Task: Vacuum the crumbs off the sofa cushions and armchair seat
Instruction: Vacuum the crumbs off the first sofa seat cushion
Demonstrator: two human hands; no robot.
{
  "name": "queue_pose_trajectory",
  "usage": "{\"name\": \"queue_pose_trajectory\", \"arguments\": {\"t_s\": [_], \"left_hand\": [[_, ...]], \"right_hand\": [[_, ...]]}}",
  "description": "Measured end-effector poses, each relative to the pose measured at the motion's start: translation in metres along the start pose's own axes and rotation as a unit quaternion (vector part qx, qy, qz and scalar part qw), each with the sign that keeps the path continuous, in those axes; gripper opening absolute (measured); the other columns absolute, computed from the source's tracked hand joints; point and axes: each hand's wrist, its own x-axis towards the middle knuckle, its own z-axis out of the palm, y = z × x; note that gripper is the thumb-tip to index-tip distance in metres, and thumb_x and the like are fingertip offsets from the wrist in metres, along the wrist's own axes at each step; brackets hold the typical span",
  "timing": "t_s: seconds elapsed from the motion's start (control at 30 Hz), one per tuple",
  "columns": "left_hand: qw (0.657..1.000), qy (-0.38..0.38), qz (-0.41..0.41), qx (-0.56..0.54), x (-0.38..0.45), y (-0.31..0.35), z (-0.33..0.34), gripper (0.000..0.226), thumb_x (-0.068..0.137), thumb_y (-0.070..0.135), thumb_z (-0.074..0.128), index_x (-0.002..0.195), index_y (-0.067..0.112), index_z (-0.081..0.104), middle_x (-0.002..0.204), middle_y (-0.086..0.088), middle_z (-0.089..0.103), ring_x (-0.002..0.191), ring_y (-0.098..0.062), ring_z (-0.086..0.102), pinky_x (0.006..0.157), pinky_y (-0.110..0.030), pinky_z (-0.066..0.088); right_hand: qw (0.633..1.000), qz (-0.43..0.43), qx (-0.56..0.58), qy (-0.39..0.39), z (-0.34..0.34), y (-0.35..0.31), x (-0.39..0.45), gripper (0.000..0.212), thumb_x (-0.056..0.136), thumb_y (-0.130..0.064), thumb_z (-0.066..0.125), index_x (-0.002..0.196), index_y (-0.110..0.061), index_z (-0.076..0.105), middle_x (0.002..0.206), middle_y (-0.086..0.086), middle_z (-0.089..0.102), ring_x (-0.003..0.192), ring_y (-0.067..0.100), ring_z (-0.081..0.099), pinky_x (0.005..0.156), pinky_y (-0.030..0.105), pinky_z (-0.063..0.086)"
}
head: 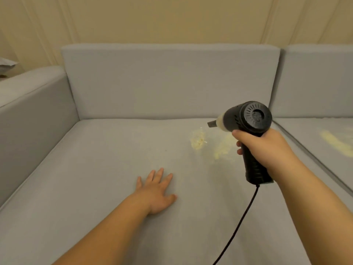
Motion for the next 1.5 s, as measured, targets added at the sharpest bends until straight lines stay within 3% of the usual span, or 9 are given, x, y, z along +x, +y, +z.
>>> {"name": "queue_pose_trajectory", "arguments": {"t_s": [0.23,0.47,0.7,0.9,1.1,1.27,1.5], "left_hand": [[0.998,0.013,0.058,0.015,0.012,0.040,0.007,0.074,0.102,0.067,0.028,0.161,0.047,-0.011,0.168,0.011,-0.029,0.155,-0.018,-0.028,0.121,-0.063,-0.016],[1.000,0.000,0.024,0.019,0.029,0.034,0.010,0.072,0.102,0.068,0.027,0.160,0.049,-0.013,0.168,0.010,-0.029,0.155,-0.018,-0.027,0.121,-0.061,-0.017],[1.000,-0.013,-0.001,0.001,0.037,0.057,0.005,0.074,0.102,0.067,0.026,0.161,0.047,-0.014,0.169,0.009,-0.027,0.157,-0.021,-0.024,0.121,-0.064,-0.013],[1.000,-0.008,-0.018,-0.022,0.040,0.071,-0.003,0.070,0.104,0.066,0.023,0.161,0.047,-0.012,0.169,0.009,-0.027,0.156,-0.019,-0.025,0.121,-0.064,-0.014],[0.999,0.024,-0.024,-0.022,0.044,0.056,-0.003,0.068,0.105,0.065,0.021,0.161,0.047,-0.012,0.169,0.010,-0.026,0.156,-0.018,-0.024,0.122,-0.062,-0.015],[0.999,0.004,-0.042,-0.023,0.053,0.046,0.004,0.068,0.103,0.067,0.020,0.161,0.048,-0.012,0.170,0.009,-0.024,0.158,-0.020,-0.020,0.122,-0.063,-0.013],[0.999,0.005,-0.029,-0.022,0.054,0.050,0.008,0.068,0.104,0.067,0.020,0.161,0.049,-0.011,0.170,0.010,-0.024,0.157,-0.021,-0.021,0.123,-0.062,-0.012]], "right_hand": [[0.998,0.053,0.011,0.010,0.016,0.037,0.088,0.009,0.088,-0.021,0.076,0.095,-0.017,0.071,0.096,0.014,0.078,0.079,0.023,0.077,0.081,0.048,0.062],[0.998,0.053,0.019,-0.019,0.033,0.041,0.123,0.008,0.087,-0.019,0.074,0.093,-0.018,0.068,0.100,0.017,0.077,0.078,0.023,0.077,0.083,0.048,0.062],[0.997,0.052,-0.002,-0.050,0.005,0.045,0.116,0.012,0.089,-0.019,0.075,0.099,-0.021,0.069,0.096,0.015,0.077,0.077,0.024,0.077,0.076,0.043,0.062],[0.998,0.061,0.032,-0.012,0.004,0.058,0.120,0.010,0.089,-0.020,0.075,0.096,-0.019,0.068,0.099,0.017,0.076,0.080,0.025,0.076,0.081,0.045,0.061],[0.998,0.047,0.034,-0.027,0.020,0.064,0.133,0.013,0.088,-0.024,0.077,0.098,-0.020,0.070,0.095,0.015,0.076,0.088,0.031,0.078,0.083,0.048,0.062],[0.997,0.056,0.028,-0.034,0.010,0.067,0.126,0.013,0.089,-0.023,0.076,0.099,-0.018,0.070,0.098,0.018,0.076,0.077,0.024,0.075,0.074,0.041,0.060],[0.995,0.079,0.043,-0.047,-0.004,0.071,0.084,0.012,0.090,-0.024,0.076,0.099,-0.019,0.070,0.093,0.015,0.077,0.075,0.024,0.075,0.078,0.045,0.062]]}}
